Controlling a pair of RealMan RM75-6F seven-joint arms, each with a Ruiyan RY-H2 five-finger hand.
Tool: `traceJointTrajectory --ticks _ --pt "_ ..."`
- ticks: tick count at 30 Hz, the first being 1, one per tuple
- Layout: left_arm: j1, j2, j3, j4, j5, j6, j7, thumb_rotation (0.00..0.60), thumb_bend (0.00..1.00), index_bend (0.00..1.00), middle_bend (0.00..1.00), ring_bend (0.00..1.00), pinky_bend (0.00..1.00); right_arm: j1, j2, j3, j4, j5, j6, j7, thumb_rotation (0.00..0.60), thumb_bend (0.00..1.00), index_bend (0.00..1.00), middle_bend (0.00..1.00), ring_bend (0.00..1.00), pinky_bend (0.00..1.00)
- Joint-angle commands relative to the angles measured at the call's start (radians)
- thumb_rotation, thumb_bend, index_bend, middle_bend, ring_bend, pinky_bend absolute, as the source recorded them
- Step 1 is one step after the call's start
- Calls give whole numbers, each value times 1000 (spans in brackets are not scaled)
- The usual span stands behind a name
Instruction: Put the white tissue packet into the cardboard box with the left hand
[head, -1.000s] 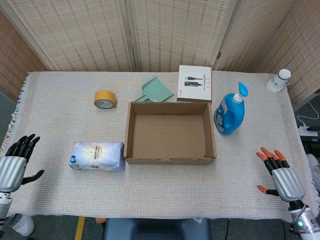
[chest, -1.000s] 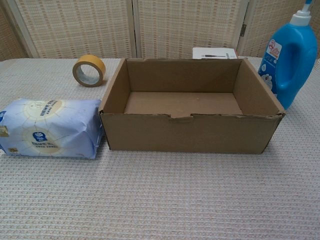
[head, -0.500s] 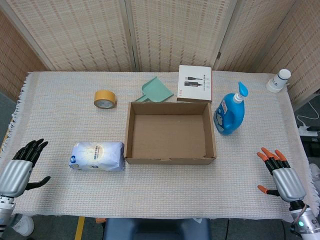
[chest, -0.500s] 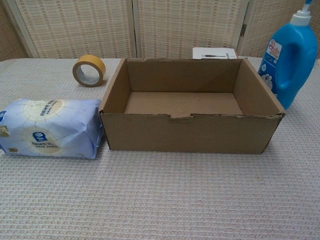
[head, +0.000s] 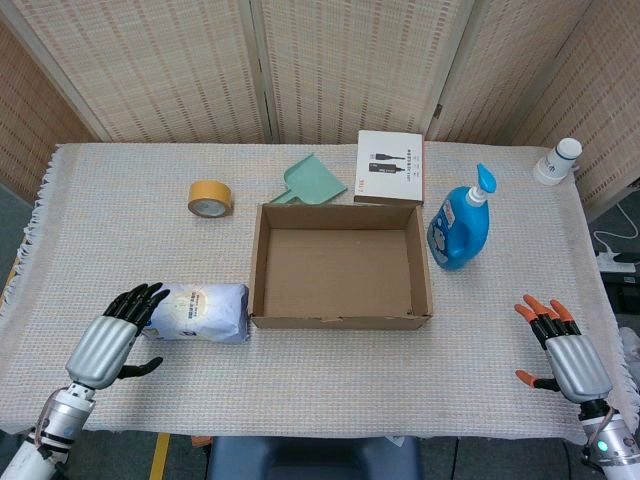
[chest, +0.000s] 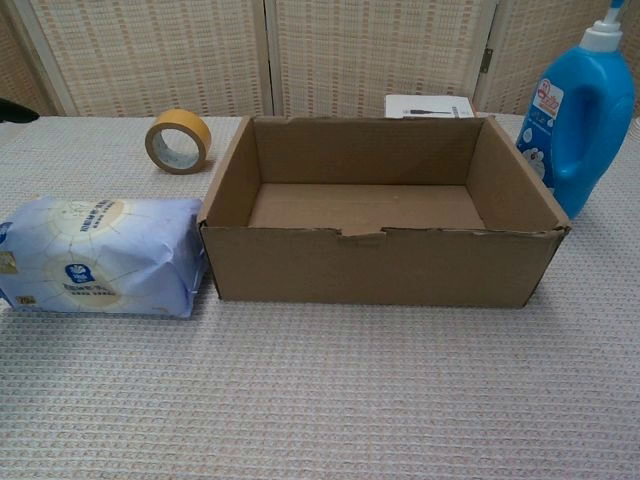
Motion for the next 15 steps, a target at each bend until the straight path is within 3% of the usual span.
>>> traceJointTrajectory --ticks 1,9,15 --pt "-41 -52 -21 33 -14 -40 41 600 171 0 0 0 119 1 0 2 2 3 -2 1 600 0 115 0 0 0" --pt "-116 -68 -46 -10 -151 -161 160 600 174 0 0 0 112 4 -6 9 11 19 -15 -5 600 0 115 0 0 0" --pt "-160 -105 -60 -1 -203 -196 212 600 173 0 0 0 108 5 -7 12 16 26 -21 -3 600 0 114 0 0 0"
